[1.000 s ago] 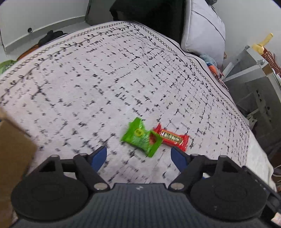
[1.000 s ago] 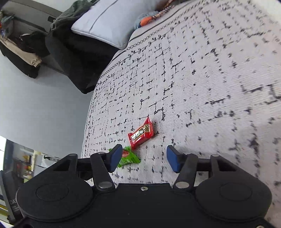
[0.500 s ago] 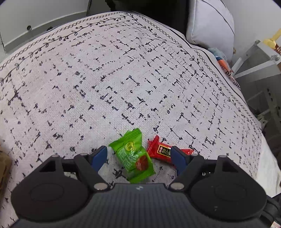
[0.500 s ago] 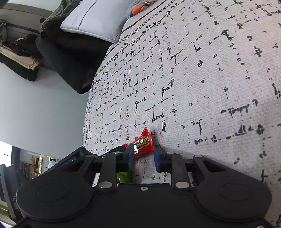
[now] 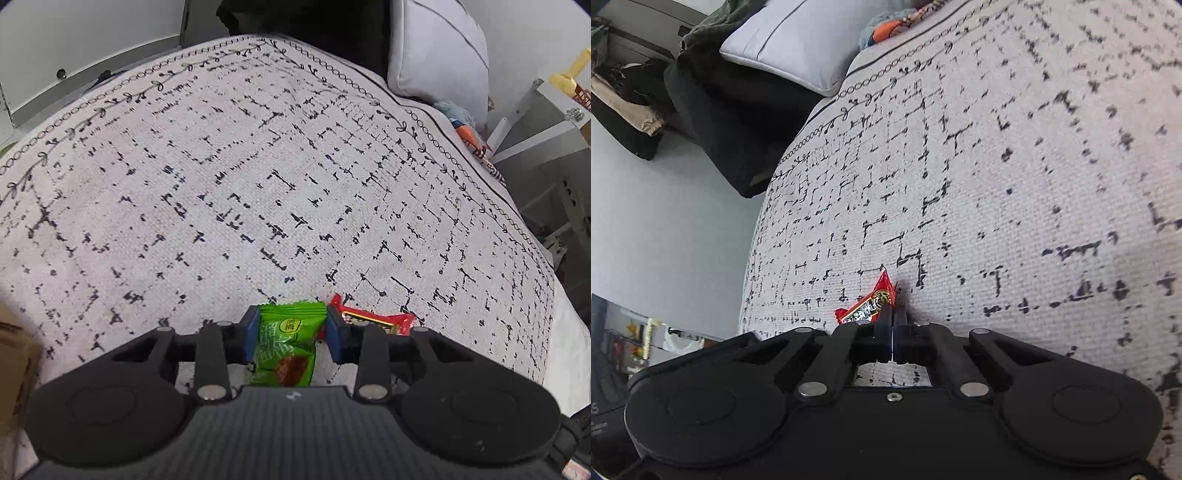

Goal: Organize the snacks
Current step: 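Lift both candies and carry them over the cardboard box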

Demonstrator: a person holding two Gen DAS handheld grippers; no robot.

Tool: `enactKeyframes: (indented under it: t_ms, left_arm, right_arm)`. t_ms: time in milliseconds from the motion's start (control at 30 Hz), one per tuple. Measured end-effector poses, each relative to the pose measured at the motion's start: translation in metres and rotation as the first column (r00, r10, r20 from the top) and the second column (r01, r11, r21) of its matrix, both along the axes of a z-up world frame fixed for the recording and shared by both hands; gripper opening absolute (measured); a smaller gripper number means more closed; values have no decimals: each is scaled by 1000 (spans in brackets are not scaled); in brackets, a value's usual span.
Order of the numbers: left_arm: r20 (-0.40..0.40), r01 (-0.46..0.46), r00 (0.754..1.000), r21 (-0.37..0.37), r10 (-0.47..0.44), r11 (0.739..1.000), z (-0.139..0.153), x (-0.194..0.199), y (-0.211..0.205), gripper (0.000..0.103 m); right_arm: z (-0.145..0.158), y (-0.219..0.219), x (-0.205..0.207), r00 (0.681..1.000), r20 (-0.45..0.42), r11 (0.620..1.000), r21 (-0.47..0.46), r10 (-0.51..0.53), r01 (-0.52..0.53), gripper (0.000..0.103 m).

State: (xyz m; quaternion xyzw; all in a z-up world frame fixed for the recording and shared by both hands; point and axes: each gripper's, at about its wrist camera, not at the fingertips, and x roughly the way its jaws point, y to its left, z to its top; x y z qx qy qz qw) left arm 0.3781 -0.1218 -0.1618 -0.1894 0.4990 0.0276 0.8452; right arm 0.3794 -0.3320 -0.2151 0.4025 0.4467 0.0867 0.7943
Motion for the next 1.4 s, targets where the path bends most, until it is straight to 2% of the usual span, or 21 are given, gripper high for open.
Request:
enactKeyframes:
  t_ms: [400, 667, 933, 1400]
  left_arm:
    - [92, 7, 996, -28, -4, 1000, 59, -33, 33, 36]
    - [149, -12, 989, -57, 20, 998, 89, -72, 67, 36]
    - [194, -33, 980, -81, 49, 996, 110, -114, 99, 36]
    - [239, -96, 964, -97, 116, 991, 129, -172, 163, 36]
  right_arm:
    - [52, 17, -28, 994, 105, 994, -107, -3, 14, 0]
    - [94, 41, -54, 983, 179, 982, -188, 33, 1, 0]
    - [130, 69, -84, 968, 238, 968, -250, 77, -15, 0]
    - [171, 121, -130, 943, 293, 947, -315, 155, -57, 0]
